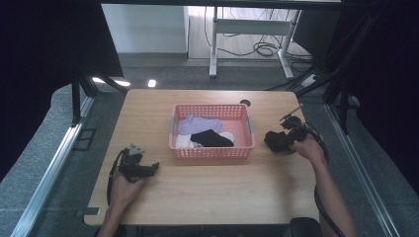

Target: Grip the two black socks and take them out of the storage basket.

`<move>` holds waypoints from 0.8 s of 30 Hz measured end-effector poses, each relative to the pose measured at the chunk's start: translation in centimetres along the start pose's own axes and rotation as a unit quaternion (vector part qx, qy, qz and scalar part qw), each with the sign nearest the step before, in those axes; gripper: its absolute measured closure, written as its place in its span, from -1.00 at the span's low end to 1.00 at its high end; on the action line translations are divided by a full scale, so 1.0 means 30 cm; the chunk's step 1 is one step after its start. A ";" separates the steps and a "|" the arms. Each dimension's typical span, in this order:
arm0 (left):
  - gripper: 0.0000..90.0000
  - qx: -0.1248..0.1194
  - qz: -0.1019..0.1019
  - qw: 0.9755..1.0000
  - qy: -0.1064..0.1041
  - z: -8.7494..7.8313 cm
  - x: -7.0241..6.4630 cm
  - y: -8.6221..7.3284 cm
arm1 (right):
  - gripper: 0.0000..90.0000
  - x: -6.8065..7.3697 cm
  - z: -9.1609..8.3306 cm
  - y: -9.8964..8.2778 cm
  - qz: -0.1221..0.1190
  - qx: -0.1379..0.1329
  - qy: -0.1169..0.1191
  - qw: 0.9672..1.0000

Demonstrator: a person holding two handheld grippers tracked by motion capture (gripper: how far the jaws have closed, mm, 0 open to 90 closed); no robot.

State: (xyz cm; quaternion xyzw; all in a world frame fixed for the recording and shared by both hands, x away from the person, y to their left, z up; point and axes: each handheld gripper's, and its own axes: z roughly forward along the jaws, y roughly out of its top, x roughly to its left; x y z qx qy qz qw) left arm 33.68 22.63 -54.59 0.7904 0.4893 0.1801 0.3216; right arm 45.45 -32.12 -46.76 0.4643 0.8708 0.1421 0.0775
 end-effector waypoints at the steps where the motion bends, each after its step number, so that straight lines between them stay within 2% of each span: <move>1: -0.73 0.000 0.000 1.000 0.000 0.000 0.000 0.000 | 0.78 0.000 0.014 -0.006 0.003 -0.001 0.003 1.000; 4: -0.73 0.000 0.000 1.000 0.000 0.000 0.000 0.000 | 0.66 0.001 0.068 -0.027 0.008 0.008 0.013 1.000; 8: -0.73 0.000 0.000 1.000 0.000 0.000 0.000 0.000 | 0.33 -0.003 0.063 -0.031 0.017 0.008 0.018 1.000; 9: -0.73 0.000 0.000 1.000 0.000 0.000 0.000 0.000 | 0.25 -0.003 0.052 -0.028 0.018 0.009 0.023 1.000; 11: -0.73 0.000 0.000 1.000 0.000 0.000 0.000 0.000 | 0.11 -0.004 0.022 -0.019 0.016 0.001 0.018 1.000; 14: -0.73 0.001 0.000 1.000 0.000 0.000 0.000 0.000 | -0.05 -0.001 -0.031 -0.001 0.014 -0.018 0.020 1.000; 19: -0.73 -0.001 0.000 1.000 0.000 0.000 0.000 0.000 | -0.09 0.023 -0.122 0.045 -0.004 -0.043 0.016 0.999; 24: -0.73 -0.002 -0.002 1.000 0.000 0.001 -0.001 0.000 | -0.09 0.068 -0.175 0.101 -0.027 -0.057 0.015 0.998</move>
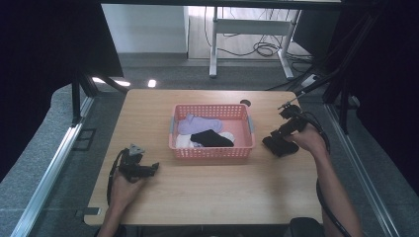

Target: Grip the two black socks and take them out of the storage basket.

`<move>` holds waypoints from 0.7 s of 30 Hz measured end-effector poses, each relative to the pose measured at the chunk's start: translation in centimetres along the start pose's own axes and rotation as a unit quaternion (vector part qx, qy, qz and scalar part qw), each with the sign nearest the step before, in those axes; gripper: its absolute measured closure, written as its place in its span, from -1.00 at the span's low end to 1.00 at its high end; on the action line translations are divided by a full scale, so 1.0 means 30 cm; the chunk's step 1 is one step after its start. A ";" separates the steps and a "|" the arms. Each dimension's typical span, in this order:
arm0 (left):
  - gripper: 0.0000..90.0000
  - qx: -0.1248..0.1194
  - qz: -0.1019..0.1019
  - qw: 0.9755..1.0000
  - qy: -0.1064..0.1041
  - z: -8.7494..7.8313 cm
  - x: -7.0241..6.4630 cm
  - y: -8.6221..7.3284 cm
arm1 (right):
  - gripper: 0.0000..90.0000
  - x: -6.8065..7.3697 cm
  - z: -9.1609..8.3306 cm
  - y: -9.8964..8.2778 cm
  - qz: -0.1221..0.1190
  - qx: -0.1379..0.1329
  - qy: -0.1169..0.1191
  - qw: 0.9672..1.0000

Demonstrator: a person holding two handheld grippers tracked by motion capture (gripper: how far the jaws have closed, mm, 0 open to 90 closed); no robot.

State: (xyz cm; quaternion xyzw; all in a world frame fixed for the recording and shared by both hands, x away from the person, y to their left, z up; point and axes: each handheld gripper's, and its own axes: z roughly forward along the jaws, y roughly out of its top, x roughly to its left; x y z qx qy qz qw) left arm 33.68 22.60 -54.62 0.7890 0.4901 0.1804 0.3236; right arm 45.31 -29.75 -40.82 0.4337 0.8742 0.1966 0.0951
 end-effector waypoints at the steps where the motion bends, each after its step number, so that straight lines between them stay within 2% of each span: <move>1: -0.73 0.000 0.000 1.000 0.000 0.000 0.000 0.000 | -0.09 0.014 -0.005 0.018 -0.008 -0.001 0.000 1.000; 7: -0.73 0.000 0.000 1.000 0.000 0.000 0.000 0.000 | -0.10 0.075 -0.002 0.098 -0.037 -0.007 0.008 0.999; 12: -0.73 0.000 0.001 1.000 0.000 0.000 0.000 0.000 | -0.12 0.134 0.026 0.169 -0.056 -0.009 0.021 0.998; 17: -0.73 0.001 0.001 1.000 0.000 0.000 0.000 0.000 | -0.15 0.204 0.083 0.232 -0.078 -0.009 0.035 0.996; 21: -0.73 0.001 0.001 1.000 -0.001 0.000 0.000 0.000 | -0.20 0.258 0.149 0.276 -0.096 0.002 0.043 0.994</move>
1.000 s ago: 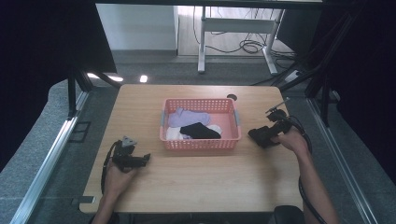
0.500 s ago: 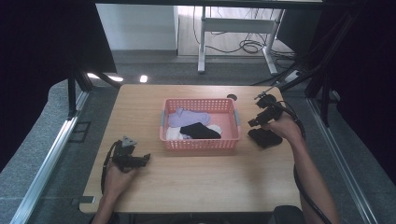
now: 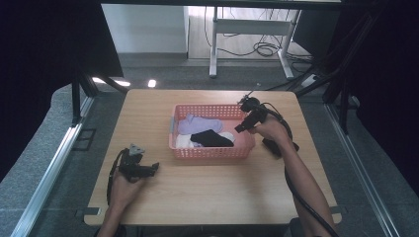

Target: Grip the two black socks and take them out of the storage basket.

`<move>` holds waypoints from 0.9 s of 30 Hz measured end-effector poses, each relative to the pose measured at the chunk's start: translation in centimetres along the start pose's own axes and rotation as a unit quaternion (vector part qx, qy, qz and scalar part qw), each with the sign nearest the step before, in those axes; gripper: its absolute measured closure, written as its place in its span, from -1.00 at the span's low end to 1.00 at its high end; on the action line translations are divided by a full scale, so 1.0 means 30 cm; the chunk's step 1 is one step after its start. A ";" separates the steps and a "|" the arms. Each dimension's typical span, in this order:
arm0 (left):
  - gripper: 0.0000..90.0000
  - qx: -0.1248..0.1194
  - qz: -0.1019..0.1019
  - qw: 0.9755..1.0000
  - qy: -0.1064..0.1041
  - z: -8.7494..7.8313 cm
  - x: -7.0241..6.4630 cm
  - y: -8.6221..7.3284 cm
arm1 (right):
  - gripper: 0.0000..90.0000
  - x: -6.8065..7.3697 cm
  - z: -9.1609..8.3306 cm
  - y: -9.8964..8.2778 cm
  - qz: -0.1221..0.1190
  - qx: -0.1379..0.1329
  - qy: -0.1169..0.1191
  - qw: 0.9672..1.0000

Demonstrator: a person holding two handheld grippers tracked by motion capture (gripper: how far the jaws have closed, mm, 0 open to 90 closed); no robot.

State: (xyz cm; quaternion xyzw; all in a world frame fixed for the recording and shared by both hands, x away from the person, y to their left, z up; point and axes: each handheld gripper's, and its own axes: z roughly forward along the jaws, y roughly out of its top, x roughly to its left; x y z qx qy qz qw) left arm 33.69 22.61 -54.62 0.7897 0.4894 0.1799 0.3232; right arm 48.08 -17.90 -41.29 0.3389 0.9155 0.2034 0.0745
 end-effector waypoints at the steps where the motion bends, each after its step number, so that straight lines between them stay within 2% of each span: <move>1: -0.73 0.000 0.000 1.000 0.000 0.000 0.000 0.000 | -0.21 0.006 0.013 0.008 -0.003 0.002 0.002 1.000; 8: -0.73 0.000 0.000 1.000 0.000 0.000 0.000 0.000 | -0.27 0.057 0.124 0.073 -0.027 0.010 0.012 1.000; 16: -0.73 0.000 0.000 1.000 -0.001 0.000 0.000 0.000 | -0.39 0.104 0.227 0.123 -0.040 0.020 0.034 0.998; 22: -0.74 0.001 0.001 1.000 -0.001 0.000 0.001 0.000 | -0.44 0.144 0.300 0.161 -0.070 0.039 0.041 0.996; 27: -0.74 0.002 0.002 1.000 0.000 -0.001 0.001 0.000 | -0.51 0.170 0.358 0.182 -0.079 0.061 0.054 0.993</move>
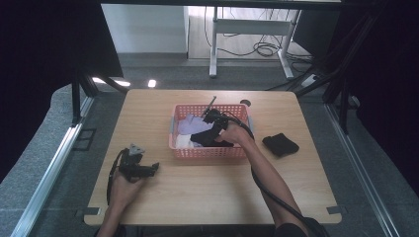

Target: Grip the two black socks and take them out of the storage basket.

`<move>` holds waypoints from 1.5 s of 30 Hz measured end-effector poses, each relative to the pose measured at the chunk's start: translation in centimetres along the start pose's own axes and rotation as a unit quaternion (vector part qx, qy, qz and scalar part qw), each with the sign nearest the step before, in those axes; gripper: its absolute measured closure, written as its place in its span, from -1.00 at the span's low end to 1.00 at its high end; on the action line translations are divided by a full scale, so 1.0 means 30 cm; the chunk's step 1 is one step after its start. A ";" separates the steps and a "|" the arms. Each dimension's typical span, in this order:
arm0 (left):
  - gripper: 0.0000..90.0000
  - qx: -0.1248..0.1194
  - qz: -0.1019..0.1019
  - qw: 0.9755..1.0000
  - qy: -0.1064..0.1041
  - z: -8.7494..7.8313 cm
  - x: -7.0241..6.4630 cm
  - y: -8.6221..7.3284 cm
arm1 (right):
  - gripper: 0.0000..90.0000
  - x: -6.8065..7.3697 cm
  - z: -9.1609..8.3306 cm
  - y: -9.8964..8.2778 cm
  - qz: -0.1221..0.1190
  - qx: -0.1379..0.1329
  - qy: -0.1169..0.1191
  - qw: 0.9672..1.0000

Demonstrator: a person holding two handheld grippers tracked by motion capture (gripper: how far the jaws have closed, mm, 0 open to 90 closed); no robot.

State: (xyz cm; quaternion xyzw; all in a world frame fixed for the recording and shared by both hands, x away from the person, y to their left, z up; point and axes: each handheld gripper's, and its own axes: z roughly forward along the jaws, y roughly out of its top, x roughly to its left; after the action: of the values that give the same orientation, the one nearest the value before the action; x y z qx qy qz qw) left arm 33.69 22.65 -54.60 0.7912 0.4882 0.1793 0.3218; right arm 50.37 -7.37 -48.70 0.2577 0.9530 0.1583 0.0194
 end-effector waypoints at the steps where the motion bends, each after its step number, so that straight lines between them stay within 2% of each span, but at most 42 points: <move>1: -0.74 0.000 0.000 1.000 0.000 0.000 0.000 0.000 | -0.51 0.002 0.008 0.005 -0.003 0.003 0.001 1.000; 3: -0.74 0.000 0.000 1.000 0.000 0.000 0.000 0.000 | -0.49 0.005 0.022 0.012 -0.006 0.011 0.001 1.000; 4: -0.74 0.000 0.000 1.000 0.000 0.000 0.000 0.000 | -0.46 0.007 0.028 0.017 -0.010 0.021 -0.006 1.000; 5: -0.74 0.000 0.000 1.000 -0.001 0.000 0.000 0.000 | -0.41 0.007 0.035 0.019 -0.009 0.020 0.002 1.000; 7: -0.74 0.000 -0.001 1.000 0.000 0.000 0.000 0.000 | -0.25 0.008 0.038 0.024 -0.008 0.025 0.003 1.000; 12: -0.74 -0.001 -0.001 1.000 0.000 0.000 0.000 0.000 | 0.51 0.002 0.022 0.027 0.002 0.028 -0.010 1.000; 15: -0.74 0.000 0.000 1.000 0.000 0.000 0.000 0.000 | 0.68 -0.002 0.013 0.019 0.004 0.017 -0.012 1.000; 17: -0.74 0.000 0.000 1.000 0.000 0.000 0.000 0.000 | 0.72 -0.004 0.000 0.016 0.005 0.010 -0.010 1.000; 21: -0.74 -0.001 -0.001 1.000 0.000 0.001 0.000 0.000 | 0.73 -0.004 -0.042 0.019 0.005 -0.001 -0.021 1.000; 28: -0.74 -0.002 -0.002 1.000 0.000 0.001 -0.001 0.000 | 0.73 -0.004 -0.143 0.031 0.007 -0.033 -0.033 0.999; 37: -0.74 -0.004 -0.004 1.000 -0.001 0.002 -0.002 0.000 | 0.72 -0.004 -0.273 0.035 0.007 -0.056 -0.049 0.997; 45: -0.74 -0.004 -0.002 1.000 0.000 0.002 -0.001 0.000 | 0.72 -0.017 -0.345 0.003 0.014 -0.059 -0.063 0.996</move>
State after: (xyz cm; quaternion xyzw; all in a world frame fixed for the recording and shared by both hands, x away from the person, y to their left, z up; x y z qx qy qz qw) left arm 33.72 22.60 -54.64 0.7892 0.4889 0.1803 0.3250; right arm 49.62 -10.57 -38.86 0.2792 0.9350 0.1982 0.0927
